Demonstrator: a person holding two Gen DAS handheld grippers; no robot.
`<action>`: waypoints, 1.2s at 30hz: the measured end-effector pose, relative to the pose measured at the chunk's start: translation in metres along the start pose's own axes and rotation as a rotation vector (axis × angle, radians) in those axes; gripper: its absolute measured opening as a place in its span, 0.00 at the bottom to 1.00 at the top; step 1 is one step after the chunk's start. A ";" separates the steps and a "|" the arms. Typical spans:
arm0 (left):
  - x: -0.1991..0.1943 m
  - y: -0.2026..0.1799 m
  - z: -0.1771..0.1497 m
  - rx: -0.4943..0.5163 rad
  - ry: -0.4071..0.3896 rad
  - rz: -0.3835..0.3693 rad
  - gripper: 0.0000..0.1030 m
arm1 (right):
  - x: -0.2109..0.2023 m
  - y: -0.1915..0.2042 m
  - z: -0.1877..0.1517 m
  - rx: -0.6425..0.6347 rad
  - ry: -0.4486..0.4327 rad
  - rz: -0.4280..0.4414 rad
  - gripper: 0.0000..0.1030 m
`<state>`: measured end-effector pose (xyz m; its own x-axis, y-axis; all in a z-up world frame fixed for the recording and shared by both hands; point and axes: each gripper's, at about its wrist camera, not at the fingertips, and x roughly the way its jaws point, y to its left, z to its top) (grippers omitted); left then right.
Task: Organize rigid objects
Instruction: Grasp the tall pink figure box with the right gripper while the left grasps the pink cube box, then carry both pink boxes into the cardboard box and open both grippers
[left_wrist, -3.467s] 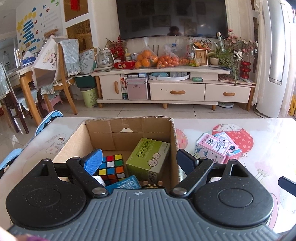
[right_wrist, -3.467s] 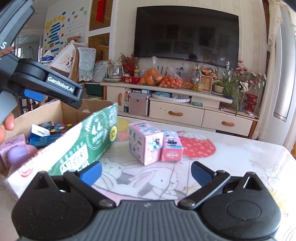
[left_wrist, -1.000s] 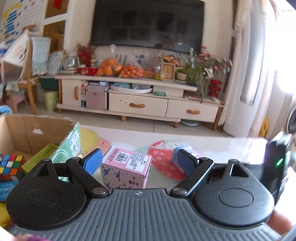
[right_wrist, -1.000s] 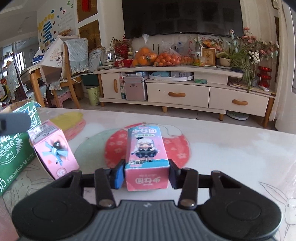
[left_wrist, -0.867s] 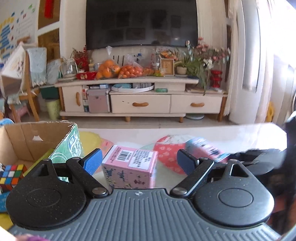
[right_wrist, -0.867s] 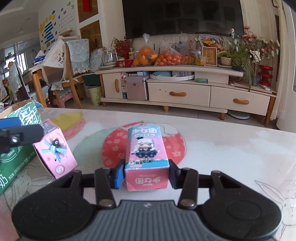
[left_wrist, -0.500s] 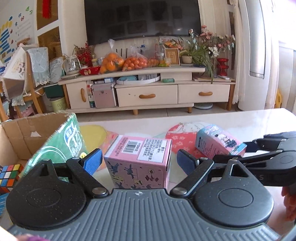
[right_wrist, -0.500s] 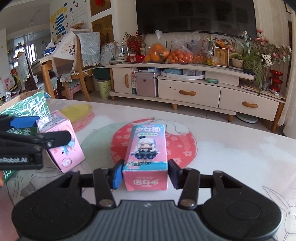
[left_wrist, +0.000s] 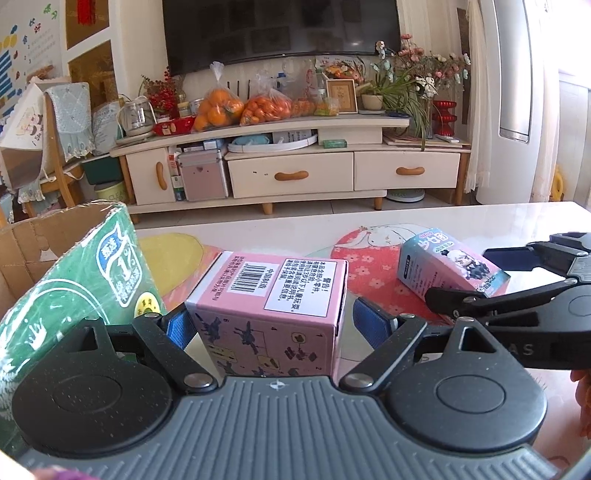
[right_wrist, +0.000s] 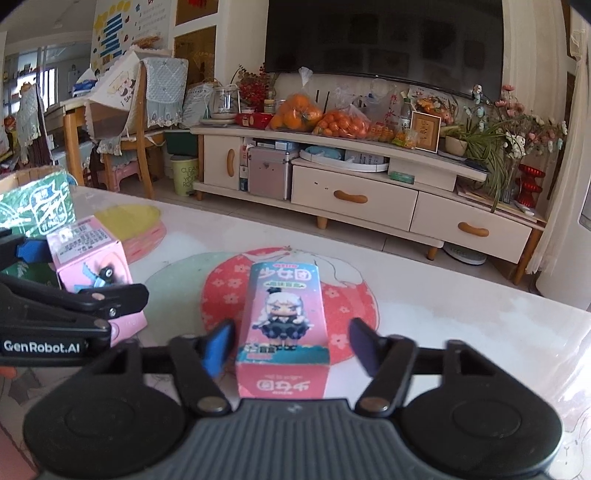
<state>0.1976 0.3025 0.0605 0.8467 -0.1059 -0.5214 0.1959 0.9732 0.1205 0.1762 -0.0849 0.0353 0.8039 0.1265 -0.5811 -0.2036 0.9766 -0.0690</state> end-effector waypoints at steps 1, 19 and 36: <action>0.000 -0.001 -0.001 0.006 -0.002 0.004 1.00 | 0.001 0.002 0.000 -0.013 0.004 -0.002 0.47; -0.015 -0.005 -0.006 0.012 -0.005 -0.022 0.88 | -0.009 0.019 -0.009 -0.103 -0.018 -0.084 0.44; -0.046 -0.006 -0.019 0.013 0.009 -0.086 0.86 | -0.064 0.034 -0.046 -0.102 0.001 -0.161 0.43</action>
<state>0.1482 0.3053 0.0681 0.8221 -0.1875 -0.5375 0.2743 0.9578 0.0855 0.0920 -0.0677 0.0327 0.8300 -0.0304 -0.5569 -0.1279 0.9615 -0.2432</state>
